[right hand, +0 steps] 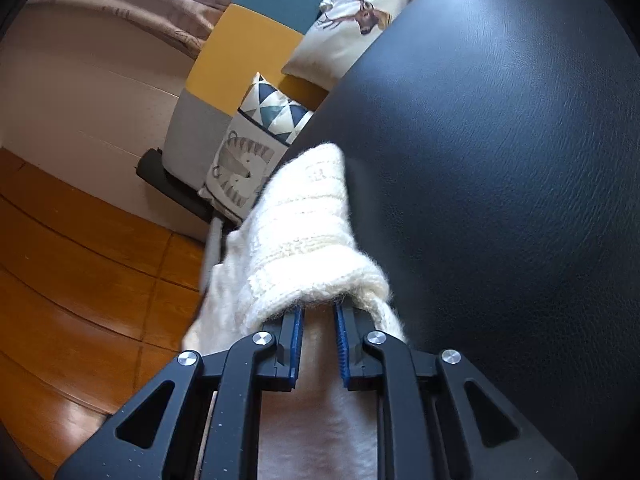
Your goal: Fold clothes
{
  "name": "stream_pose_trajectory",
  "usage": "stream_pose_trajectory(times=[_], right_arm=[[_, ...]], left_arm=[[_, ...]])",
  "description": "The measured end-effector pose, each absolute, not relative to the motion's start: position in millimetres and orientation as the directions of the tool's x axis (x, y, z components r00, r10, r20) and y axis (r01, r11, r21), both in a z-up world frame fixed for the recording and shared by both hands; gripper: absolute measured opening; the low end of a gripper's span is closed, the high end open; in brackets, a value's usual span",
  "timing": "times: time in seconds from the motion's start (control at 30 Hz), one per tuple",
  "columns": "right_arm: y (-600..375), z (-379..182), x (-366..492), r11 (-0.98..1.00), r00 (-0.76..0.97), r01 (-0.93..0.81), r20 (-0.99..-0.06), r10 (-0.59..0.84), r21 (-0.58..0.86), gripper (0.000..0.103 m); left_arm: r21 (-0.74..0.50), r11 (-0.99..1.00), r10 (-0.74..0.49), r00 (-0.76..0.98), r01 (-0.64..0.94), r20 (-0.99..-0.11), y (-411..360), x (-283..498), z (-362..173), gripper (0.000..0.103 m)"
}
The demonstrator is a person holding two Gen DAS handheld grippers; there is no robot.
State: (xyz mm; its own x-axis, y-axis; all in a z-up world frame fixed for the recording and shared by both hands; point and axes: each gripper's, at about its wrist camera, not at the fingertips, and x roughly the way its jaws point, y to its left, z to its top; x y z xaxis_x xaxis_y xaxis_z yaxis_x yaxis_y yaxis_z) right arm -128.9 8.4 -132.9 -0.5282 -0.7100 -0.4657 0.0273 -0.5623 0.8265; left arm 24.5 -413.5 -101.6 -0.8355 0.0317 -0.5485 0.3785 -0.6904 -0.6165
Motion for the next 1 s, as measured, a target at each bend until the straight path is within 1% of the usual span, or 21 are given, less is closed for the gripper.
stream_pose_trajectory(times=[0.13,0.23,0.3,0.37,0.47,0.53,0.57,0.6,0.7,0.83,0.93,0.97,1.0], right_arm=[[-6.8,-140.1,-134.5,-0.501,-0.478,-0.016,-0.447,-0.756,0.865,0.016],[-15.6,-138.3,-141.2,-0.492,-0.477,0.0,-0.432,-0.765,0.871,0.016],[-13.7,-138.7,-144.5,-0.447,-0.5,0.004,-0.386,-0.775,0.894,0.016],[-1.5,-142.0,-145.3,-0.361,-0.555,-0.011,-0.306,-0.773,0.932,0.016],[18.6,-147.8,-141.2,-0.296,-0.628,-0.052,-0.262,-0.733,0.954,0.016],[28.9,-155.6,-137.8,-0.281,-0.649,-0.094,-0.273,-0.71,0.955,0.016],[32.5,-160.3,-136.5,-0.272,-0.651,-0.11,-0.276,-0.708,0.956,0.014],[32.8,-161.1,-135.5,-0.283,-0.646,-0.107,-0.283,-0.709,0.953,0.012],[28.0,-153.6,-132.5,-0.367,-0.634,-0.074,-0.328,-0.701,0.927,0.012],[25.2,-149.6,-128.9,-0.421,-0.633,-0.061,-0.361,-0.685,0.905,0.009],[24.3,-148.1,-128.4,-0.447,-0.635,-0.061,-0.381,-0.672,0.892,0.009],[22.4,-146.9,-128.1,-0.462,-0.637,-0.056,-0.388,-0.666,0.885,0.009],[20.5,-145.8,-126.9,-0.477,-0.64,-0.048,-0.394,-0.66,0.877,0.009]], left_arm=[[-0.663,-0.641,0.072,-0.829,0.387,-0.554,-418.6,24.7,-114.9,0.015],[-0.669,-0.638,0.084,-0.829,0.381,-0.552,-418.2,22.9,-116.1,0.015],[-0.665,-0.643,0.087,-0.826,0.38,-0.557,-417.3,20.9,-115.4,0.015],[-0.656,-0.652,0.086,-0.822,0.38,-0.562,-415.7,18.1,-113.4,0.016],[-0.643,-0.675,0.098,-0.819,0.362,-0.565,-411.2,11.0,-106.0,0.016],[-0.628,-0.7,0.105,-0.821,0.34,-0.561,-404.3,1.6,-98.5,0.016],[-0.622,-0.71,0.109,-0.822,0.33,-0.56,-401.0,-3.6,-94.8,0.016],[-0.62,-0.716,0.113,-0.822,0.322,-0.558,-398.6,-8.7,-91.5,0.016],[-0.612,-0.725,0.117,-0.819,0.315,-0.561,-394.1,-21.9,-83.5,0.016],[-0.581,-0.749,0.076,-0.831,0.317,-0.552,-394.8,-26.3,-70.8,0.016],[-0.593,-0.75,0.046,-0.872,0.291,-0.486,-403.0,-20.8,-57.0,0.015],[-0.59,-0.752,0.033,-0.878,0.294,-0.478,-405.4,-19.4,-55.0,0.015],[-0.581,-0.752,0.026,-0.867,0.311,-0.497,-407.3,-19.5,-58.4,0.015]])
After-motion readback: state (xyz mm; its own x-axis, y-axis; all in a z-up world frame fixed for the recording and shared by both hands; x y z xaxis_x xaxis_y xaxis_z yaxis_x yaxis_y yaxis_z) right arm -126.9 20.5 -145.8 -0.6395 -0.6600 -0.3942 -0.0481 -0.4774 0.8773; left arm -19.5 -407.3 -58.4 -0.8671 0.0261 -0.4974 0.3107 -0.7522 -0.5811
